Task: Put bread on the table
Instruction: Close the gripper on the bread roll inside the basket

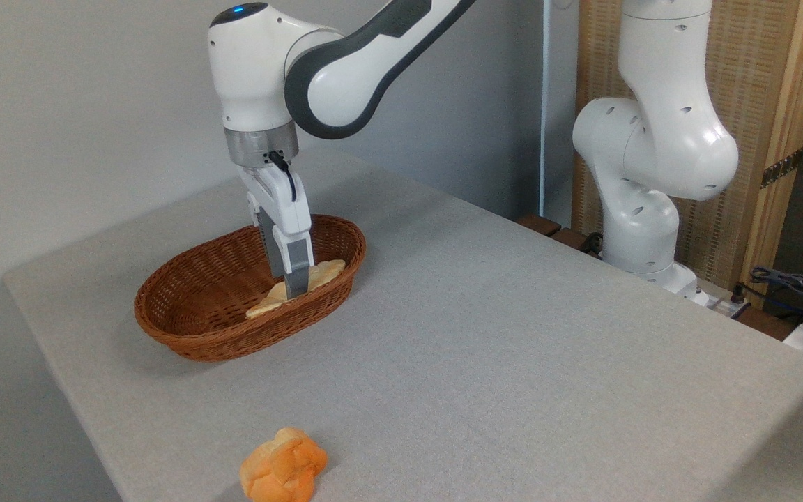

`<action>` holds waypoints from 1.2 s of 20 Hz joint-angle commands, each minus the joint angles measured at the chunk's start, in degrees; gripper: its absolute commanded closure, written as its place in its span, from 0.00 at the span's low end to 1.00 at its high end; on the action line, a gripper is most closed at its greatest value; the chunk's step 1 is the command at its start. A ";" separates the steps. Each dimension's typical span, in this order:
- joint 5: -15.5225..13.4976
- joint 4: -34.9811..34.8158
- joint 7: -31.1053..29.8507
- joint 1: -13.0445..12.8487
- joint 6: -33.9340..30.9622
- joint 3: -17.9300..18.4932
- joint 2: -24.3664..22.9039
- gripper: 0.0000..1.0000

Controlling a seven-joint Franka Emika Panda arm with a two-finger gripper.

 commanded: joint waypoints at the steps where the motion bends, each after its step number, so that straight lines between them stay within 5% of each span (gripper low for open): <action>1: 1.78 -3.57 -0.45 0.33 1.85 -1.16 -0.46 0.09; 5: 1.78 -3.66 -2.12 0.33 2.65 -1.25 -0.11 0.15; 7: 1.69 -3.66 -2.82 0.33 2.65 -1.34 -0.03 0.53; 11: 1.16 -3.57 -2.91 0.33 2.65 -1.34 -0.11 0.87; 24: 0.46 0.37 -3.09 0.33 -0.68 -0.55 -0.82 0.99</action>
